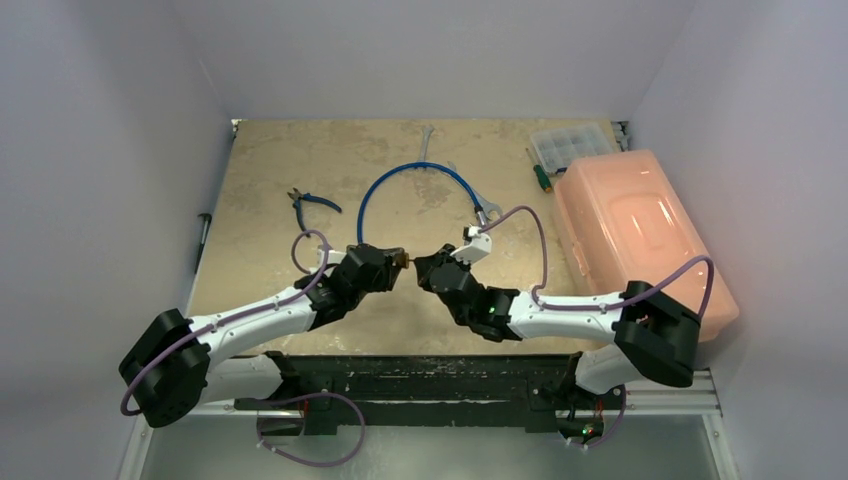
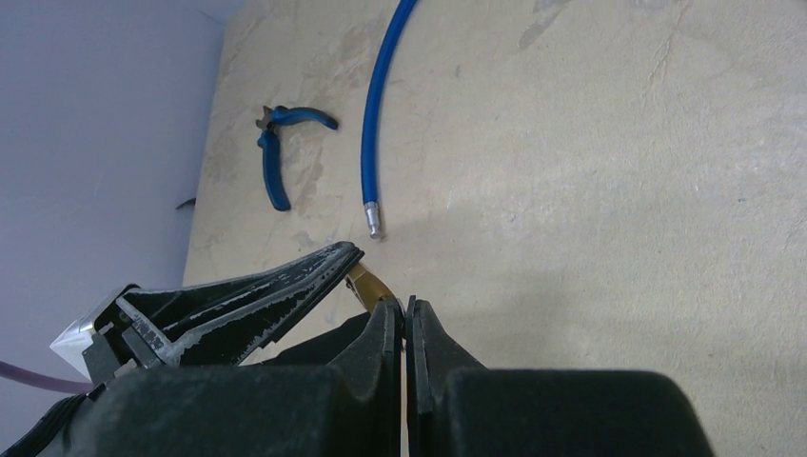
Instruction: Unlock with the key
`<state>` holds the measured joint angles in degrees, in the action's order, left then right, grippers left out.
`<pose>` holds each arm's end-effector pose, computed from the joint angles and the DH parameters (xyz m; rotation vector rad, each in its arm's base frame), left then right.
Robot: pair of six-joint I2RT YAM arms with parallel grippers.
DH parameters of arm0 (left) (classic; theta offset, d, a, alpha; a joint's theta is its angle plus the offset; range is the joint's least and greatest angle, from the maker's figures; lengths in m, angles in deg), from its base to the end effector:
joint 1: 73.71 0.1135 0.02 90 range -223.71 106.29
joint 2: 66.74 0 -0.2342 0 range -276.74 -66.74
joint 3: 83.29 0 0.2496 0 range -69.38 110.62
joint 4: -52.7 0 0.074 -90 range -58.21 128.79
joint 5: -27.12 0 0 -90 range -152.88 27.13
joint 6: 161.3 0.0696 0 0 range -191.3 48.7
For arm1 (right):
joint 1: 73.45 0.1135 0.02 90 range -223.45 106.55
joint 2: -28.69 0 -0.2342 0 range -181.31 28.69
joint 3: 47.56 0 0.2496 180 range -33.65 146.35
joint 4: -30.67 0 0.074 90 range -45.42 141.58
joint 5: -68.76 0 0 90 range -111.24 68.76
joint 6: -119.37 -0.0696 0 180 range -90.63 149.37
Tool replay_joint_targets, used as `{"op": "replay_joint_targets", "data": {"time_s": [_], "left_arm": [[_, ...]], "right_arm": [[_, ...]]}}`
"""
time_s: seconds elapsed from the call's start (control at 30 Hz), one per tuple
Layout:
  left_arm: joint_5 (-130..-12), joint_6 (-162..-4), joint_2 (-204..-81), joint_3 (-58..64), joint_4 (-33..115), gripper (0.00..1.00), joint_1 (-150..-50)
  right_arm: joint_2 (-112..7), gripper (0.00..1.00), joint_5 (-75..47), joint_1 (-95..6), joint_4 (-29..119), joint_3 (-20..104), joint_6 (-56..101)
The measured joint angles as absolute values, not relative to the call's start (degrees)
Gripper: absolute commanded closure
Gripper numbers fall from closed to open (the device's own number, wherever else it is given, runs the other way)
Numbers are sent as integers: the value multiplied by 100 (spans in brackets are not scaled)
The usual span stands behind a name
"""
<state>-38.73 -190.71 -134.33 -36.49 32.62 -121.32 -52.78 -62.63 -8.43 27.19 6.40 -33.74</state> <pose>0.2017 -0.1788 0.1514 -1.6243 1.8369 -1.0494 0.1777 0.2724 0.1784 0.4356 1.9141 0.7978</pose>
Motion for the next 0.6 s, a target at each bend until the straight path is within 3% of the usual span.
{"op": "replay_joint_targets", "data": {"time_s": [0.6], "left_arm": [[-4396, -19071, -13599, -3909, 4101, 100, -12104]], "right_arm": [[-5595, 100, -7187, -454, 2175, 430, -3623]]}}
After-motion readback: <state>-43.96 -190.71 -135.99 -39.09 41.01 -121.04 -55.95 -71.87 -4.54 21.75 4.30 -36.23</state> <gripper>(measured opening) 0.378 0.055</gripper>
